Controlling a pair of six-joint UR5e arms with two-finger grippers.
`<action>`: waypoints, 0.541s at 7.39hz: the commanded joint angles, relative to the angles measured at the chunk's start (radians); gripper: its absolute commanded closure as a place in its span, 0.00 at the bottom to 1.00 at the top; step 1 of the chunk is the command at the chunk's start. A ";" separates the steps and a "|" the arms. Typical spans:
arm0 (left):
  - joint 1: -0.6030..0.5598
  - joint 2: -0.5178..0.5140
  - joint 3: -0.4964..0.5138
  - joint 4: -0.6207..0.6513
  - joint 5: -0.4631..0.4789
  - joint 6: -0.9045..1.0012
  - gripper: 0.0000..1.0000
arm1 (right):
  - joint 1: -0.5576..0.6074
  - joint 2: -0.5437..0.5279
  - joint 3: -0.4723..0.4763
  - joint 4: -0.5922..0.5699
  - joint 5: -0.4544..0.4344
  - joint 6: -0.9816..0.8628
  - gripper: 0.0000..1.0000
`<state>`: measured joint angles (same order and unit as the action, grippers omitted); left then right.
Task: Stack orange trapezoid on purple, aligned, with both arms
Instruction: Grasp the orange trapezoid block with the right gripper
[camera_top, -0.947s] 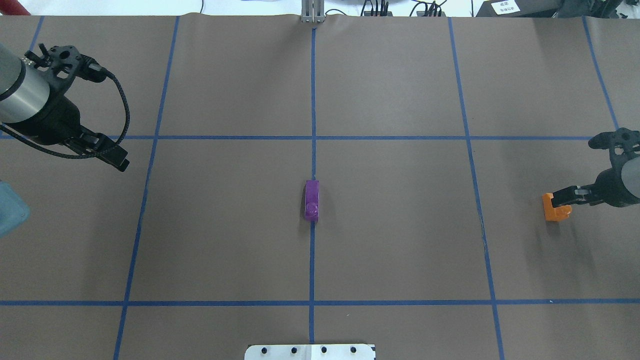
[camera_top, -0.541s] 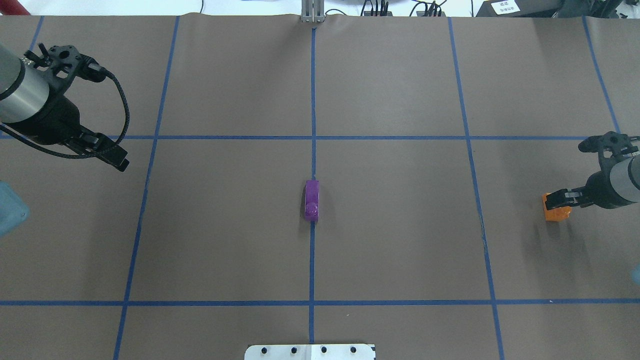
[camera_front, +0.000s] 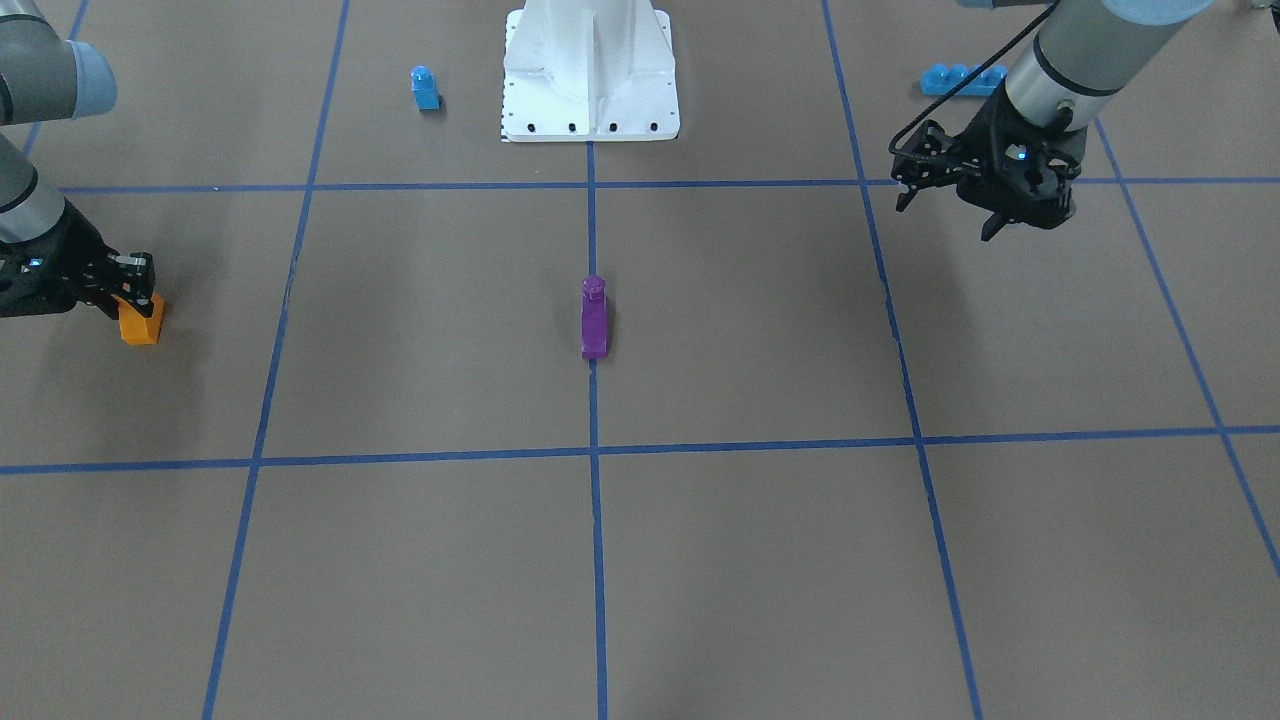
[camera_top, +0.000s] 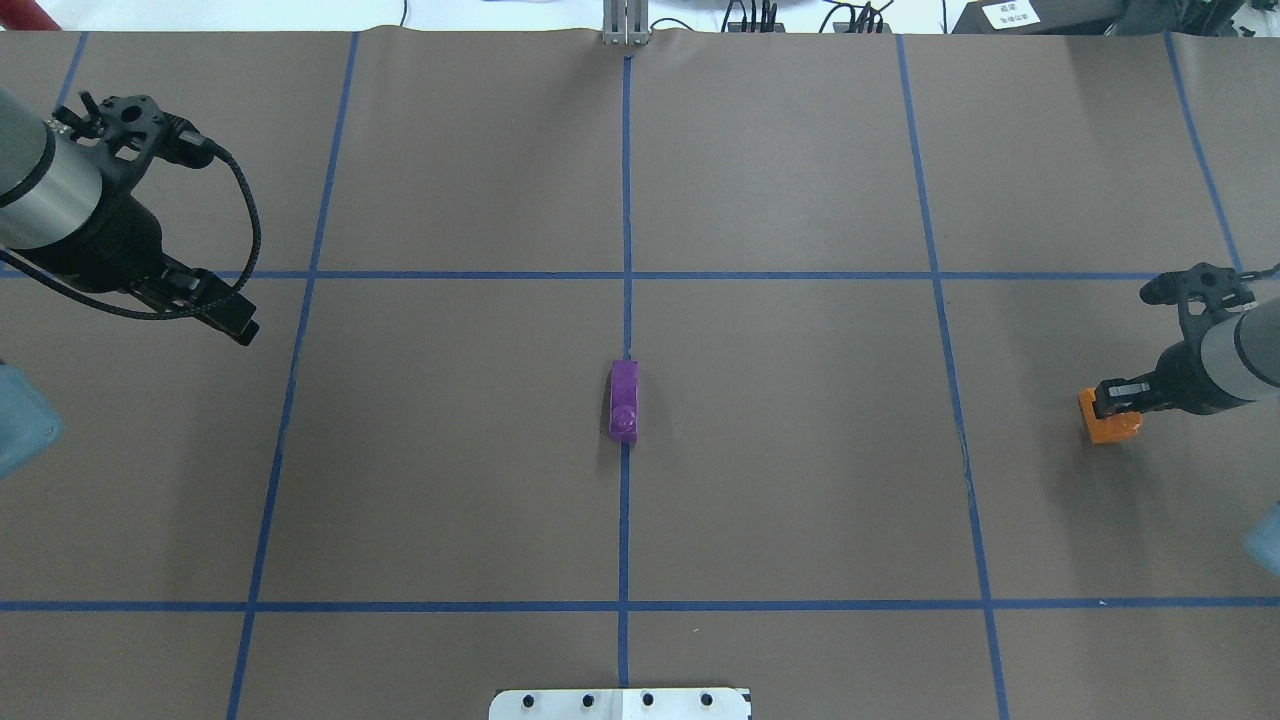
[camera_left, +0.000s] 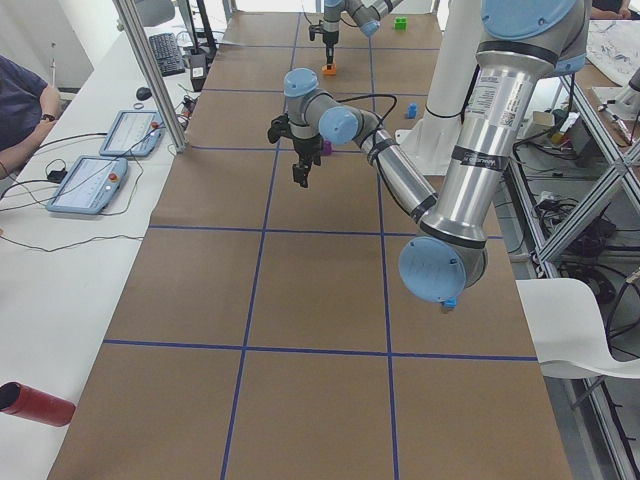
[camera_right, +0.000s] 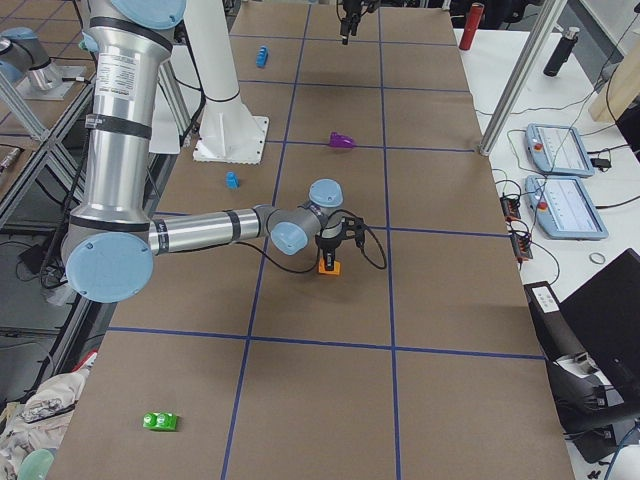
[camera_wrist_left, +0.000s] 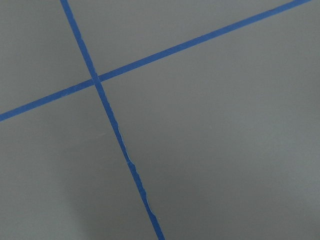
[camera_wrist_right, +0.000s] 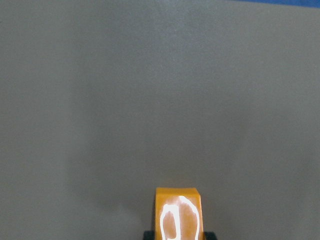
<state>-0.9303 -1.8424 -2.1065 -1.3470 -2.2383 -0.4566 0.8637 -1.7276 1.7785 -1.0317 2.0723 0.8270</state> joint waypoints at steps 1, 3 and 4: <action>0.001 0.000 0.000 -0.001 0.000 -0.007 0.00 | 0.003 -0.004 0.015 -0.007 0.002 -0.002 1.00; 0.001 0.000 0.002 -0.001 0.000 -0.007 0.00 | 0.000 0.029 0.091 -0.094 0.012 -0.003 1.00; 0.001 0.002 0.003 -0.001 0.005 -0.007 0.00 | 0.001 0.113 0.114 -0.202 0.012 0.004 1.00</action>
<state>-0.9296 -1.8423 -2.1043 -1.3484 -2.2370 -0.4631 0.8647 -1.6870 1.8571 -1.1281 2.0828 0.8257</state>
